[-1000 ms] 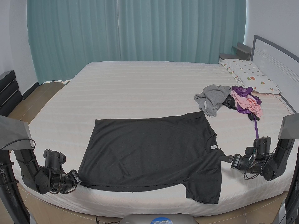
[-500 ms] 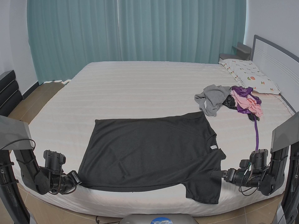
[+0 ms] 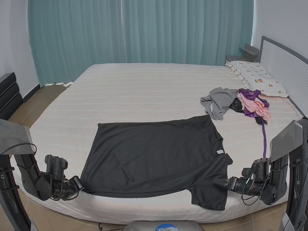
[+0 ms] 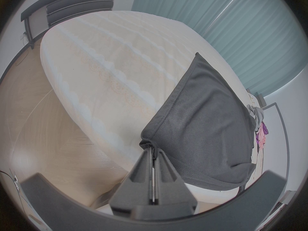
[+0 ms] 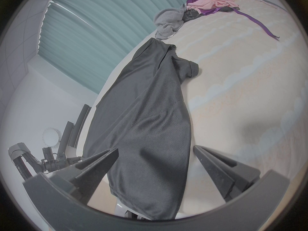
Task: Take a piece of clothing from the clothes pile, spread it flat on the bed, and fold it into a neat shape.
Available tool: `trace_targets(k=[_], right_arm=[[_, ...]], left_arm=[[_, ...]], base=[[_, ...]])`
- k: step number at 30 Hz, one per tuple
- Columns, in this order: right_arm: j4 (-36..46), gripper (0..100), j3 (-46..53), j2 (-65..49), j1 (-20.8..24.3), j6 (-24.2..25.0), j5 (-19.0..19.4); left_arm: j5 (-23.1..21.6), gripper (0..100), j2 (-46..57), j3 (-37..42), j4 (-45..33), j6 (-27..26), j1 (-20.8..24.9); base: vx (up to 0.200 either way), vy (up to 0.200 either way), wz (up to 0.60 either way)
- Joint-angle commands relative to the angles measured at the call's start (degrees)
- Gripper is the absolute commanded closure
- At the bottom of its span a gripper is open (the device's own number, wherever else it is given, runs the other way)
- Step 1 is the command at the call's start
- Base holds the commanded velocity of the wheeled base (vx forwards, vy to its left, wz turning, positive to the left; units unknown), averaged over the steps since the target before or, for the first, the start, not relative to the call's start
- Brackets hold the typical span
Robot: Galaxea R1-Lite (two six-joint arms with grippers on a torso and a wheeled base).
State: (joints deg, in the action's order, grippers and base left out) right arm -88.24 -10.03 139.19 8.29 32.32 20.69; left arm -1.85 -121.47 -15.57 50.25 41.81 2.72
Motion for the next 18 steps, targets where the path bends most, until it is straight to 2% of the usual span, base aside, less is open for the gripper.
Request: trace_targets(k=[1, 2, 3, 11, 18], right_arm=[[-0.71, 0, -0.69, 2.14, 0.06, 0.11, -0.65], [-1.5, 0, -0.6, 2.4, 0.15, 0.2, -0.82], [-1.5, 100, -0.34, 2.31, 0.06, 0.2, -1.09], [-1.5, 100, 3.18, -2.61, -0.56, -0.33, -3.64], [-1.5, 100, 7.92, -5.95, -0.99, -0.41, -3.72]], left_arm=[[0.01, 100, -0.09, -0.08, 0.02, 0.02, 0.01], [0.01, 100, -0.09, -0.08, 0.02, 0.02, 0.01], [0.01, 100, 0.0, 0.01, 0.02, 0.02, 0.01], [0.01, 100, 0.62, 0.27, 0.02, -0.07, 0.18], [0.53, 100, 0.88, 0.36, 0.02, -0.15, 0.18]], base=[[0.0, 0.0, 0.0], [0.0, 0.0, 0.0], [0.0, 0.0, 0.0], [0.0, 0.0, 0.0], [0.0, 0.0, 0.0]])
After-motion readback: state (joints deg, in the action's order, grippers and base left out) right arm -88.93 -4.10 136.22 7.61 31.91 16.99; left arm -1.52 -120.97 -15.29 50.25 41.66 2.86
